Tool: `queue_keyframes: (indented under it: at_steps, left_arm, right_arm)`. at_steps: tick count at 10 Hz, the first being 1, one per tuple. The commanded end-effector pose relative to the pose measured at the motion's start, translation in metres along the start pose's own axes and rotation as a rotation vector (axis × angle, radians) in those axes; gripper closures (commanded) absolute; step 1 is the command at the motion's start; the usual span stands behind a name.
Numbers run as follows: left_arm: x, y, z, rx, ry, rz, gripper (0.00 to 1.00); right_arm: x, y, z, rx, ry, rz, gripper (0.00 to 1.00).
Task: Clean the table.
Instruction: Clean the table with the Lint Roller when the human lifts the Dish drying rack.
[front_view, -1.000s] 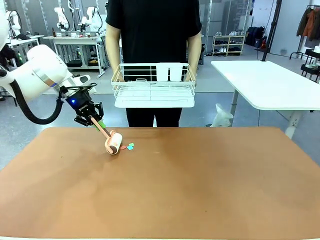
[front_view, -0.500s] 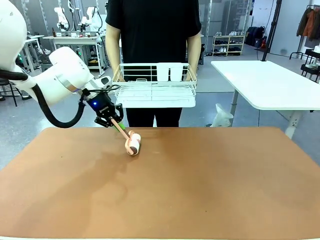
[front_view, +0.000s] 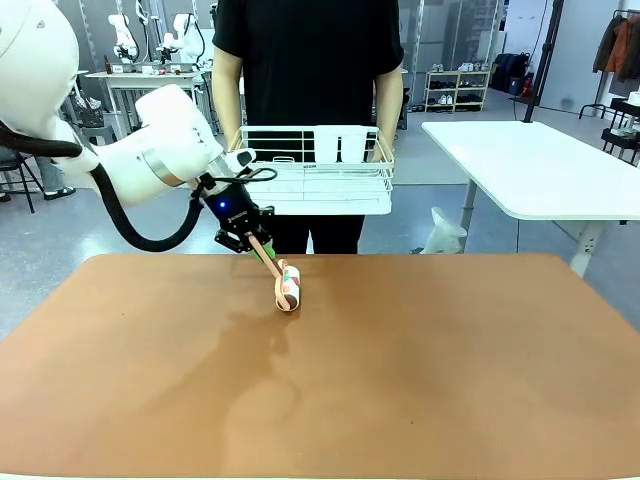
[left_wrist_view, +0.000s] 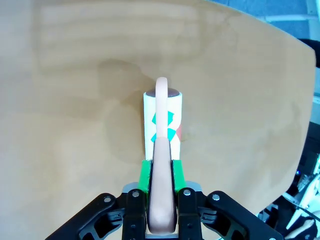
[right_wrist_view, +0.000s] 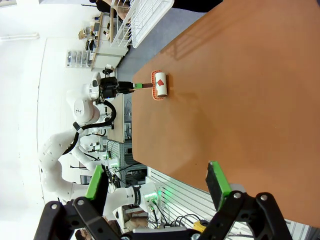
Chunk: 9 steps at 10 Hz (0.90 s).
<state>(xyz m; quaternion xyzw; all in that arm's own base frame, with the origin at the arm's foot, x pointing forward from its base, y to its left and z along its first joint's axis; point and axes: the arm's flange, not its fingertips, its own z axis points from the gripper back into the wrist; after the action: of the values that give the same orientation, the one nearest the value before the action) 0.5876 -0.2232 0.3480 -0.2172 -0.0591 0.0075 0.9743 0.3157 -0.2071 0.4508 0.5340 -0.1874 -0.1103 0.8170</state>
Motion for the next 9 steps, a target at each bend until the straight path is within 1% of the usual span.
queue_keyframes:
  at_steps: [1,2,4,5,6,7,8,9]
  left_arm:
    - [-0.034,-0.021,0.030,0.094,0.042,0.001,0.79]
    - [-0.039,-0.034,0.058,0.136,0.024,-0.030,0.79]
    - [-0.036,-0.044,0.099,0.170,0.119,-0.002,0.79]
    - [-0.038,-0.041,0.125,0.185,0.150,-0.001,0.79]
    - [-0.044,-0.029,0.147,0.198,0.151,-0.011,0.79]
    - [-0.052,-0.010,0.171,0.261,0.136,-0.029,0.79]
    - [-0.055,0.009,0.203,0.300,0.077,0.027,0.79]
    - [-0.060,0.031,0.242,0.297,0.073,0.015,0.79]
  right_arm:
    - [-0.001,0.004,0.002,0.013,-0.008,0.004,0.00]
    - [-0.001,0.004,0.002,0.013,-0.008,0.004,0.00]
    - [-0.001,0.004,0.002,0.013,-0.008,0.004,0.00]
    - [-0.001,0.004,0.002,0.013,-0.008,0.004,0.00]
    - [-0.001,0.004,0.002,0.013,-0.008,0.004,0.00]
    - [-0.001,0.004,0.002,0.013,-0.008,0.004,0.00]
    - [-0.001,0.004,0.002,0.013,-0.008,0.004,0.00]
    - [-0.001,0.004,0.002,0.013,-0.008,0.004,0.00]
